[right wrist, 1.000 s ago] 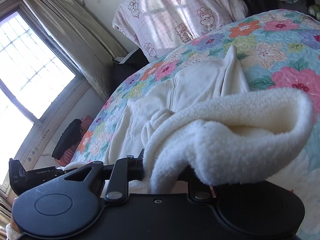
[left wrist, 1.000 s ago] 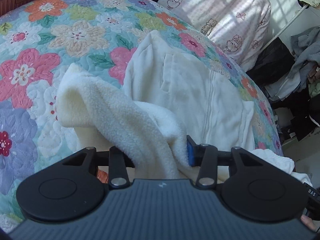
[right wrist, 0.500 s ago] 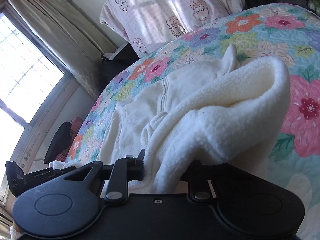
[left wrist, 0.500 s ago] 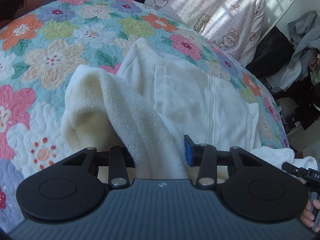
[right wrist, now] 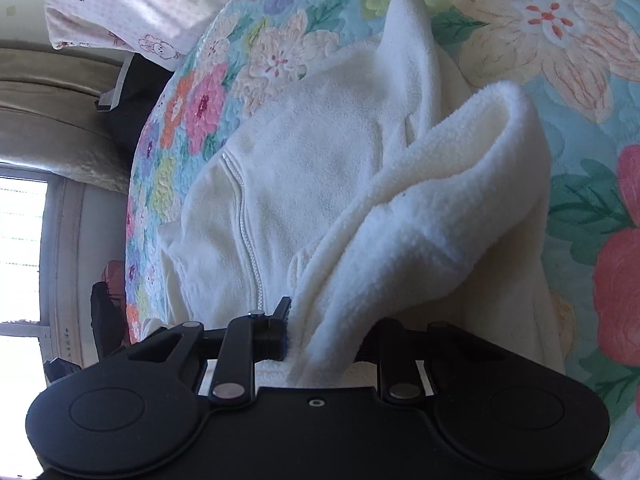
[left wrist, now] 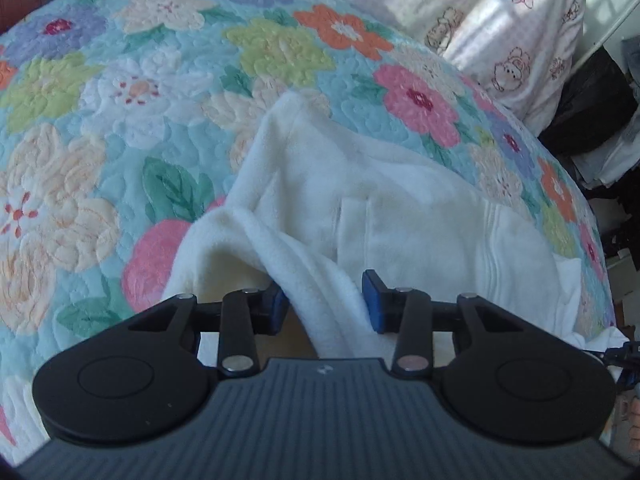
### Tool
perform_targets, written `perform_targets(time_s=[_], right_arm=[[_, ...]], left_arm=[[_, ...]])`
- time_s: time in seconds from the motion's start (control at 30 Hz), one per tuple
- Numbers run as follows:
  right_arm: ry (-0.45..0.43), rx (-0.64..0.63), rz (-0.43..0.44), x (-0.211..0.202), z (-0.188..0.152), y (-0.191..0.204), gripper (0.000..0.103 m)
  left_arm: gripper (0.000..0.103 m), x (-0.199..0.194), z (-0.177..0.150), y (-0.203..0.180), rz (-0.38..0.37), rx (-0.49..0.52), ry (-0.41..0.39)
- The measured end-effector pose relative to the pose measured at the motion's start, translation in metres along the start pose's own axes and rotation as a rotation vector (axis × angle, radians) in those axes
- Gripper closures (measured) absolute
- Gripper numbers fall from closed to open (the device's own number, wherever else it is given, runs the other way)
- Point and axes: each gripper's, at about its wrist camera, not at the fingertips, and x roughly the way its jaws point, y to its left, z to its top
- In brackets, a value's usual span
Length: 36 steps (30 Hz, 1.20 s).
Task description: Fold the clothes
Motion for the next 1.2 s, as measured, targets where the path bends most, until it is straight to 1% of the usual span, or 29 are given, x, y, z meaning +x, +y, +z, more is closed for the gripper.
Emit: perform_targets(time_s=[0.03, 0.1, 0.2, 0.27, 0.33, 0.4, 0.43, 0.5, 0.6, 0.63, 0.67, 0.7, 0.73, 0.77, 0.8, 0.83, 0.87, 0.9, 0.93, 0.97, 1.03, 1.07, 1.13, 1.17, 1.2], right_arm=[[-0.007, -0.001, -0.005, 0.001, 0.002, -0.003, 0.078], [-0.007, 0.040, 0.018, 0.002, 0.005, -0.014, 0.078], [0.010, 0.092, 0.051, 0.006, 0.011, -0.023, 0.078], [0.023, 0.079, 0.043, 0.007, 0.013, -0.019, 0.078], [0.050, 0.089, 0.051, 0.009, 0.020, -0.016, 0.073], [0.085, 0.086, 0.080, 0.010, 0.029, -0.013, 0.065], [0.089, 0.082, 0.090, 0.007, 0.032, -0.011, 0.063], [0.063, 0.068, 0.125, -0.008, 0.035, -0.010, 0.053], [-0.040, -0.005, 0.176, -0.043, 0.040, -0.008, 0.048], [-0.078, -0.037, 0.187, -0.055, 0.041, -0.008, 0.048], [-0.131, -0.084, 0.190, -0.069, 0.039, -0.009, 0.047], [-0.184, -0.131, 0.191, -0.082, 0.037, -0.010, 0.045], [-0.229, -0.184, 0.166, -0.091, 0.031, -0.014, 0.044], [-0.275, -0.237, 0.141, -0.100, 0.025, -0.018, 0.042], [-0.320, -0.291, 0.116, -0.109, 0.020, -0.022, 0.040], [-0.365, -0.344, 0.090, -0.118, 0.014, -0.025, 0.039], [-0.410, -0.397, 0.064, -0.126, 0.008, -0.029, 0.038], [-0.418, -0.446, 0.031, -0.127, 0.002, -0.035, 0.037], [-0.410, -0.491, 0.001, -0.125, -0.003, -0.042, 0.037], [-0.380, -0.545, -0.010, -0.120, -0.009, -0.049, 0.037], [-0.302, -0.585, -0.013, -0.105, -0.021, -0.067, 0.037], [-0.268, -0.579, -0.023, -0.098, -0.024, -0.073, 0.037], [-0.244, -0.590, -0.034, -0.083, -0.030, -0.075, 0.037], [-0.232, -0.596, -0.039, -0.076, -0.033, -0.076, 0.037], [-0.241, -0.607, -0.042, -0.071, -0.031, -0.073, 0.037]], left_arm=[[0.066, 0.003, -0.001, 0.003, 0.011, 0.018, -0.011], [0.066, 0.011, -0.002, 0.008, -0.013, 0.047, -0.001], [0.066, 0.010, -0.005, 0.005, -0.020, 0.099, -0.028], [0.066, 0.010, -0.005, 0.003, -0.015, 0.124, -0.043], [0.065, 0.010, -0.003, 0.002, -0.010, 0.138, -0.051], [0.065, 0.006, -0.001, 0.002, -0.013, 0.144, -0.071], [0.065, 0.001, -0.001, 0.003, -0.021, 0.147, -0.087], [0.065, -0.010, -0.002, 0.004, -0.031, 0.169, -0.121], [0.064, -0.031, -0.009, 0.007, -0.052, 0.230, -0.183], [0.060, -0.038, -0.013, 0.010, -0.049, 0.248, -0.211], [0.058, -0.045, -0.018, 0.012, -0.045, 0.266, -0.240], [0.053, -0.051, -0.023, 0.016, -0.031, 0.296, -0.277], [0.047, -0.058, -0.028, 0.020, -0.017, 0.326, -0.315], [0.045, -0.063, -0.032, 0.026, -0.012, 0.352, -0.345], [0.041, -0.067, -0.037, 0.033, -0.012, 0.374, -0.362], [0.040, -0.066, -0.040, 0.040, -0.024, 0.376, -0.352], [0.040, -0.066, -0.043, 0.048, -0.037, 0.376, -0.341], [0.040, -0.063, -0.044, 0.058, -0.069, 0.332, -0.305], [0.039, -0.059, -0.045, 0.068, -0.103, 0.285, -0.267], [0.038, -0.053, -0.046, 0.079, -0.135, 0.202, -0.226], [0.038, -0.047, -0.050, 0.092, -0.194, 0.092, -0.211], [0.038, -0.045, -0.052, 0.094, -0.211, 0.074, -0.226], [0.037, -0.040, -0.056, 0.096, -0.244, 0.042, -0.257], [0.037, -0.037, -0.054, 0.093, -0.245, 0.049, -0.259], [0.037, -0.033, -0.053, 0.090, -0.245, 0.056, -0.259]])
